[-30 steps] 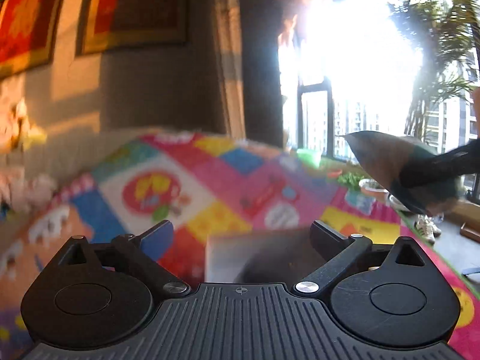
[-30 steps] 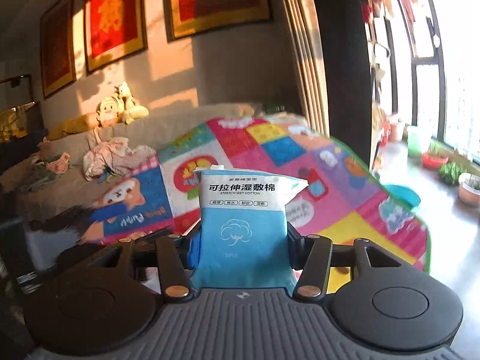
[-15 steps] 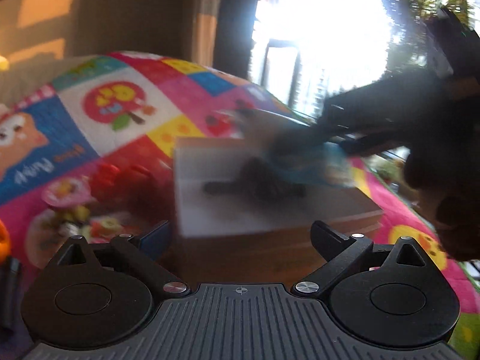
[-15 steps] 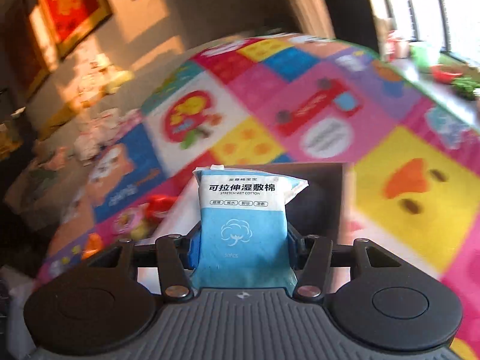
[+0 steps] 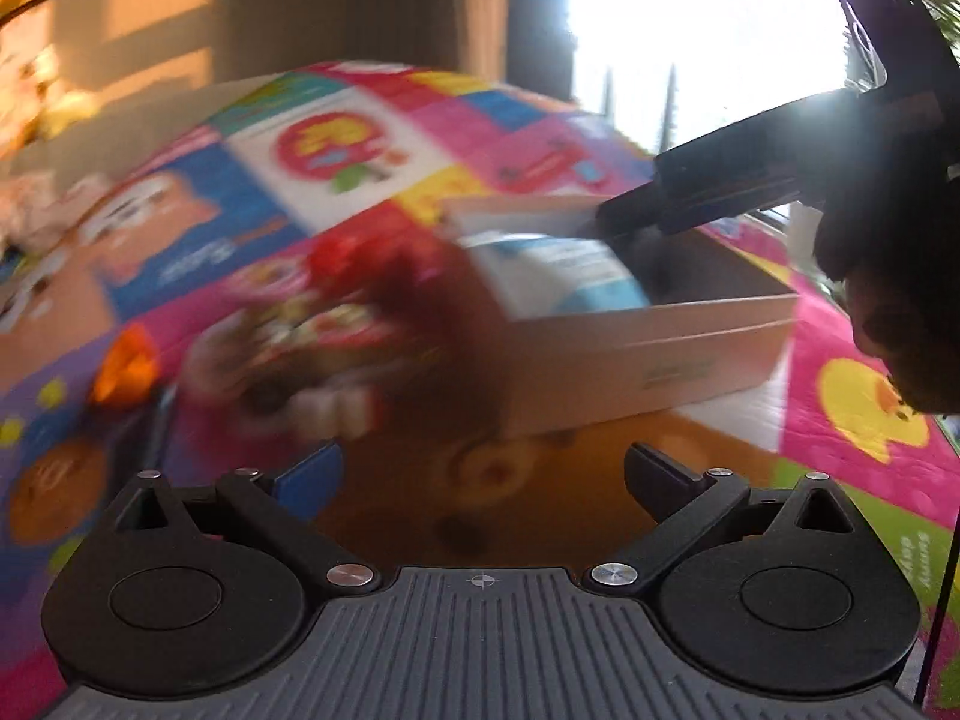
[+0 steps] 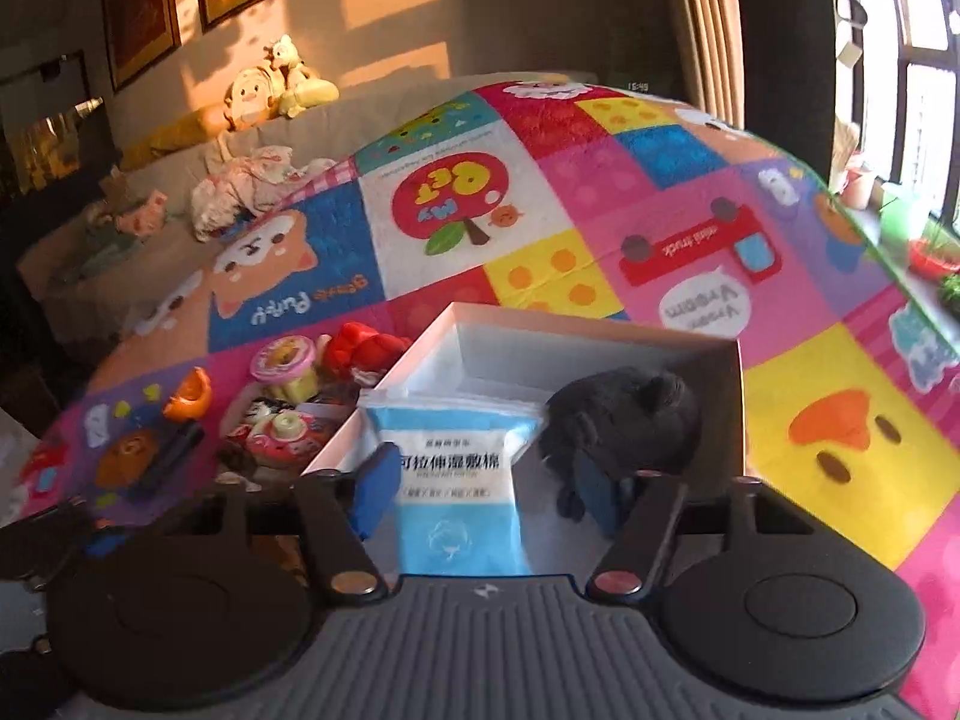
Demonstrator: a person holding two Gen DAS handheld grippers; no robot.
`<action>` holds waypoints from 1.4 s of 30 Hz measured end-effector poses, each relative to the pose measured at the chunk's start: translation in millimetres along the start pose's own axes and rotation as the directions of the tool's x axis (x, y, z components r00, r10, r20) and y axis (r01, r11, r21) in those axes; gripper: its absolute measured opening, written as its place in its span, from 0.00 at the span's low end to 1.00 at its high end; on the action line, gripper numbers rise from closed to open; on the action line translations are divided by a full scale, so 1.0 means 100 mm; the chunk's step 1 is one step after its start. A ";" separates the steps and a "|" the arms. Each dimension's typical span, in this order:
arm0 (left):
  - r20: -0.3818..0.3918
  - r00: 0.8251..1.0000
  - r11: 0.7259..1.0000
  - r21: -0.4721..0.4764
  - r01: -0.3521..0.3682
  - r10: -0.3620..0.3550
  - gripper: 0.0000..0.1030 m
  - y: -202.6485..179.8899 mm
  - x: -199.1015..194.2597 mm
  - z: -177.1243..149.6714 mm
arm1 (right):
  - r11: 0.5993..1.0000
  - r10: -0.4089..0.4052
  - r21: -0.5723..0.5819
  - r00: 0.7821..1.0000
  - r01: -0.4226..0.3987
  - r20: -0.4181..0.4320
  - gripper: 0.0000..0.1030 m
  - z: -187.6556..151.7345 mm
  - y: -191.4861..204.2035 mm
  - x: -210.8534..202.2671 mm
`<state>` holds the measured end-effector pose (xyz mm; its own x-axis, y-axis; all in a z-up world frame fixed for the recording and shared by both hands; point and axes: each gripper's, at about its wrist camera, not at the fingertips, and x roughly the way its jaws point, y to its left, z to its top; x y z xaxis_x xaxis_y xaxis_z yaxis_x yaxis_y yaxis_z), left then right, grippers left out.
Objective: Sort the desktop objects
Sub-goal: 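Lower the plush toy into the white box and open the left gripper, then lower the blue pack into the box and open the right gripper, then grasp the pink keychain toy with the right gripper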
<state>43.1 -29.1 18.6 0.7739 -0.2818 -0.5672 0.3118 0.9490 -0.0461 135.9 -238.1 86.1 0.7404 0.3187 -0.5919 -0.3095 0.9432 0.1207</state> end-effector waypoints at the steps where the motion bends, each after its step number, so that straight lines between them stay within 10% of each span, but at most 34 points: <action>1: 0.000 1.000 1.000 -0.024 -0.009 0.009 1.00 0.05 -0.03 -0.02 | 1.000 0.004 0.006 1.000 -0.004 -0.007 0.46 0.04 0.02 0.05; 9: 0.028 0.980 0.975 -0.110 -0.195 0.199 1.00 0.45 -0.24 -0.13 | 0.991 -0.134 -0.037 0.975 0.129 -0.178 0.44 0.23 0.19 0.71; 14: -0.001 0.983 0.955 -0.237 -0.179 0.184 1.00 0.66 -0.19 -0.23 | 0.970 -0.231 -0.124 0.953 0.210 -0.197 0.44 0.31 0.30 0.79; 20: 0.045 0.987 0.956 -0.256 -0.140 0.156 1.00 0.67 -0.23 -0.28 | 0.992 -0.037 -0.124 0.991 0.021 -0.126 0.56 0.73 0.60 0.81; 33: 0.057 0.992 0.952 -0.293 -0.088 0.109 1.00 0.70 -0.23 -0.32 | 1.000 0.001 -0.009 0.941 -0.004 -0.339 0.67 0.98 1.00 2.09; 42: 0.053 0.994 0.953 -0.293 -0.080 0.099 1.00 0.69 -0.23 -0.31 | 0.956 0.237 -0.025 0.821 -0.292 -0.520 0.53 0.45 1.34 1.55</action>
<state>29.4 47.6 2.9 0.8291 -0.1933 -0.5245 0.0740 0.9680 -0.2398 235.6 -58.1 46.1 0.2242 0.4365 -0.8713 -0.5275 0.8062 0.2682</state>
